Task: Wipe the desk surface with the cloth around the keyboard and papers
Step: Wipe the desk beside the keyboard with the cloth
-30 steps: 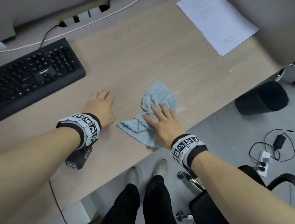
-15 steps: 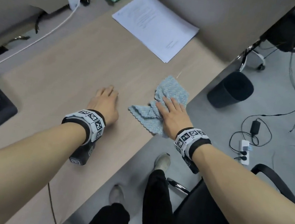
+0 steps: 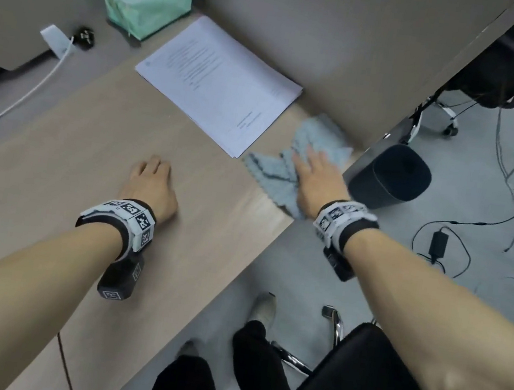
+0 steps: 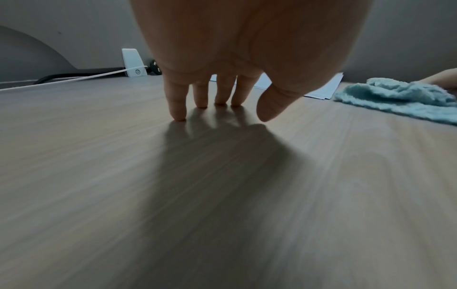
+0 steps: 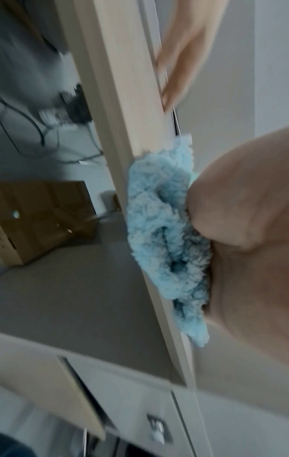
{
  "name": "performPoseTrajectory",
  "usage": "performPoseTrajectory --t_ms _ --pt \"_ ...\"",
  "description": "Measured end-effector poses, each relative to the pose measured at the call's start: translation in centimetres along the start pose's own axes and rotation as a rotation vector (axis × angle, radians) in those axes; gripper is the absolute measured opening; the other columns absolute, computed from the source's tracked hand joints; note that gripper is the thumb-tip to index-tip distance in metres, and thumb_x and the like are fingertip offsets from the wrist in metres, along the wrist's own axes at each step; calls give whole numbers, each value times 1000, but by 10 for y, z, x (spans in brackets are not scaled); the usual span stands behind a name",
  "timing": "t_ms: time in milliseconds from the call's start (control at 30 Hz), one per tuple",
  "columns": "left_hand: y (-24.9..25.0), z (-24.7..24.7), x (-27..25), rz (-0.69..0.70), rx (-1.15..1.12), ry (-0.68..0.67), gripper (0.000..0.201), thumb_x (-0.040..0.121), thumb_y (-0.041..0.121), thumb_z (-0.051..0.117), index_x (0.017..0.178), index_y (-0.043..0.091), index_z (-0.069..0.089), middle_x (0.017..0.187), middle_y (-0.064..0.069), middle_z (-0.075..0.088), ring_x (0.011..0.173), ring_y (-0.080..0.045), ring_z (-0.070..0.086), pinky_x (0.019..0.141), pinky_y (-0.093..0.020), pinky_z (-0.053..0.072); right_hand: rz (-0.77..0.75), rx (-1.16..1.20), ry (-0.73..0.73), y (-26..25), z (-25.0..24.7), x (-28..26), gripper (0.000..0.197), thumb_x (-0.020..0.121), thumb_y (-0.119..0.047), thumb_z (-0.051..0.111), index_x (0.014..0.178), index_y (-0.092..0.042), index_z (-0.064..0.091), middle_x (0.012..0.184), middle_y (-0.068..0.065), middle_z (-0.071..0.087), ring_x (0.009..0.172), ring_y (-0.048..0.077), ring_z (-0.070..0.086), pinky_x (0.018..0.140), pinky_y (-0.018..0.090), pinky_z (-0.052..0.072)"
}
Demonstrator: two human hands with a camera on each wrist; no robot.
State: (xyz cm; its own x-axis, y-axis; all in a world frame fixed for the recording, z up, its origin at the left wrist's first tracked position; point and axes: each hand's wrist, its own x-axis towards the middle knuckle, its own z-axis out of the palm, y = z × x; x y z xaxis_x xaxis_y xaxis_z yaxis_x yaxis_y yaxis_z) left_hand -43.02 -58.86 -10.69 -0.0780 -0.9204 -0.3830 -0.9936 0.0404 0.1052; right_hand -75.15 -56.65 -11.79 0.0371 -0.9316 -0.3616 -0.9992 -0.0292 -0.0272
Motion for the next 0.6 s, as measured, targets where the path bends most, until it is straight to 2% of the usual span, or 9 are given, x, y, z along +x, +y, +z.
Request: performPoseTrajectory --t_ms 67,133,267,367,400,467,533,600 --pt "2 -1 0 23 33 -4 46 90 14 51 135 4 46 149 -16 37 133 -38 35 113 -38 22 93 2 -18 23 -12 16 95 79 -7 59 157 -23 7 165 10 3 149 35 8 118 56 18" --pt "2 -5 -2 15 59 -33 48 90 13 48 138 7 43 152 -11 34 135 -36 32 111 -35 23 135 26 -17 12 -16 16 86 84 -11 55 156 -23 10 164 9 5 149 35 6 118 56 16" --pt "2 -10 -6 9 78 -71 52 85 10 47 137 11 41 151 -4 32 134 -35 29 106 -38 34 -89 48 -4 -49 8 -26 82 85 -11 54 156 -22 14 165 9 1 150 37 -1 119 58 6" --pt "1 -16 -4 15 83 -111 52 83 9 47 135 12 43 149 -1 34 131 -34 32 103 -37 37 -221 6 9 -33 12 -26 80 85 -8 55 156 -24 19 165 8 8 150 36 8 119 56 13" --pt "-1 -18 -4 30 100 -117 52 83 9 47 135 12 42 149 -1 34 130 -34 33 103 -36 37 -199 -15 24 -18 9 -13 83 83 -10 60 155 -24 22 164 10 13 149 37 13 118 55 19" --pt "-4 -18 -2 58 117 -119 56 83 10 47 138 13 40 151 -1 33 130 -34 33 105 -34 35 -47 -31 4 15 -5 14 95 77 -19 70 156 -25 19 161 14 18 145 40 22 113 56 30" --pt "-6 -16 -3 52 122 -124 59 82 12 48 139 15 38 152 2 31 131 -33 32 105 -34 37 133 1 -41 32 -21 30 94 77 -18 67 155 -25 15 157 12 22 140 38 26 110 56 32" --pt "-7 -14 -4 36 136 -132 61 81 14 49 140 16 36 152 3 29 132 -32 31 103 -36 40 182 25 1 22 -25 32 84 79 -11 58 153 -22 20 155 14 25 137 37 28 108 54 34"
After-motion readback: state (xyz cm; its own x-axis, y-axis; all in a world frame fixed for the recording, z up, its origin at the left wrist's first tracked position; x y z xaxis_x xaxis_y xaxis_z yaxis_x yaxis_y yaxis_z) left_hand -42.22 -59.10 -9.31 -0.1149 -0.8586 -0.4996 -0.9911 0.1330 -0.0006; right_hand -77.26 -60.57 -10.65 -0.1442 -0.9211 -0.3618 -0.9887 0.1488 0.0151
